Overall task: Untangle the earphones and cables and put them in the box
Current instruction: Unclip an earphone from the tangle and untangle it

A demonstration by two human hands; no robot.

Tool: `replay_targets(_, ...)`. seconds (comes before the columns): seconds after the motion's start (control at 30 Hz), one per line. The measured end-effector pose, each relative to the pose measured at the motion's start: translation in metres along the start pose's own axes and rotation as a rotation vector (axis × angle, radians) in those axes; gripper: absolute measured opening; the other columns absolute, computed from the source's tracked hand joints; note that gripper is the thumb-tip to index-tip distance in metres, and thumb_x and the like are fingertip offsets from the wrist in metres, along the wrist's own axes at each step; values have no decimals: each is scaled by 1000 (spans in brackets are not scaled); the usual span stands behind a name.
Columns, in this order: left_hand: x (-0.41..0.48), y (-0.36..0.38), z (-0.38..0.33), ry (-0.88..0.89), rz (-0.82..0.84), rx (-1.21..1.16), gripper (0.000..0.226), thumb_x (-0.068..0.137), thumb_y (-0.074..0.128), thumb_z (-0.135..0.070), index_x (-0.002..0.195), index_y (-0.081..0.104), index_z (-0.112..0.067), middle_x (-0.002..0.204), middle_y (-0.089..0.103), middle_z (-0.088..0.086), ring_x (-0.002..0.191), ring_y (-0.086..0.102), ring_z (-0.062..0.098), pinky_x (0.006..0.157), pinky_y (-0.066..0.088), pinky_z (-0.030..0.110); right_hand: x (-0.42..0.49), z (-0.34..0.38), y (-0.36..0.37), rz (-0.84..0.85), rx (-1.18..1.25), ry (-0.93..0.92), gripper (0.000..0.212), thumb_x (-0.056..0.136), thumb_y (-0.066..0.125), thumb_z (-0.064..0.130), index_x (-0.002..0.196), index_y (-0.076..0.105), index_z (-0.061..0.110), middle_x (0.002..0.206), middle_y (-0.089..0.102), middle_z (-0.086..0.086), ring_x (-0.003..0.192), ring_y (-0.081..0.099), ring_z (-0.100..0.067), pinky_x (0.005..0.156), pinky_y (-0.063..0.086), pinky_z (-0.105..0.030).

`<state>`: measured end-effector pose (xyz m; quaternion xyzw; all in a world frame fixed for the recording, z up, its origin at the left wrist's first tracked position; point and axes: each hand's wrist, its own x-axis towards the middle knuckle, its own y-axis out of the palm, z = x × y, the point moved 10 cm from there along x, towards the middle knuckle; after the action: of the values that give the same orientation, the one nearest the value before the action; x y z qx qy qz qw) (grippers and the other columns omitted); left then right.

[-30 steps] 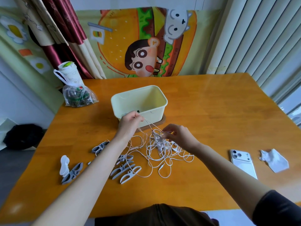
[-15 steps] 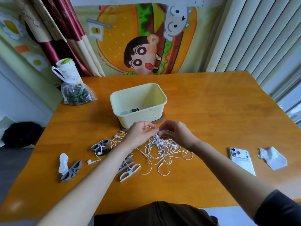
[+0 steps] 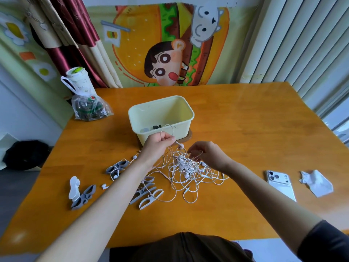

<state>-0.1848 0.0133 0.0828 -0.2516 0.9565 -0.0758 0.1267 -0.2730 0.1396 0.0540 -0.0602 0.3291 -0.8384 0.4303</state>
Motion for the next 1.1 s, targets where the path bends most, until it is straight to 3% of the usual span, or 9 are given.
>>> replay_targets(0.1,0,0,-3,-2,-13,-25,15,93,57,-11,80,63,-16,63,54,-9,49,47,-3,57,34,16,-1,-12,12,144,-303,54,49,84,48,-13,126,55,12,131,54,-11,117,54,-22,91,44,-23)
replay_targets(0.17,-1,-1,-5,-2,-31,-21,14,93,57,-12,81,63,-17,63,53,-10,54,46,-1,58,35,16,-3,-4,5,79,-327,36,64,77,42,-20,132,49,13,136,46,-12,122,49,-26,94,42,-26)
replay_targets(0.3,-2,1,-12,21,-40,-35,12,94,57,-13,82,62,-15,53,51,-17,48,47,-2,52,35,11,-3,34,-11,-138,-76,-121,51,77,40,-20,119,58,3,118,63,-10,110,59,-20,96,46,-26)
replay_targets(0.43,-3,9,-25,57,-21,-73,12,95,56,-14,84,60,-14,43,47,-20,44,43,-1,48,33,10,0,42,24,48,-91,-133,25,88,62,9,113,64,6,109,67,-4,97,60,-12,87,45,-19)
replay_targets(0.6,0,-11,-24,90,-120,-71,3,96,54,-16,95,56,-14,55,47,-11,50,40,5,50,35,19,2,37,30,19,-56,-111,14,87,65,14,98,70,8,95,71,-7,87,64,-16,78,47,-22)
replay_targets(0.7,3,-31,-12,80,-219,61,37,95,53,-10,128,36,-13,74,47,0,58,49,6,55,42,15,1,31,23,-8,16,-86,15,87,65,11,102,65,8,95,71,-7,86,66,-14,80,51,-23)
replay_targets(0.8,2,-25,4,26,-142,145,65,94,53,-6,144,16,-24,93,46,7,76,53,13,60,47,16,-1,29,18,-25,120,-76,13,87,63,6,91,54,15,92,72,-11,78,67,-11,72,51,-15)
replay_targets(0.97,1,13,4,152,74,488,26,94,56,-18,120,59,-23,72,35,-1,66,38,13,60,35,22,0,30,10,-76,163,-89,19,87,60,1,81,52,17,78,68,-2,61,62,8,63,45,-7)
replay_targets(1.1,-1,17,2,182,51,474,18,92,60,-27,103,68,-15,61,35,-6,61,38,11,58,39,26,0,32,7,-63,107,-106,6,89,60,6,94,58,7,82,70,-2,65,61,8,62,44,-6)
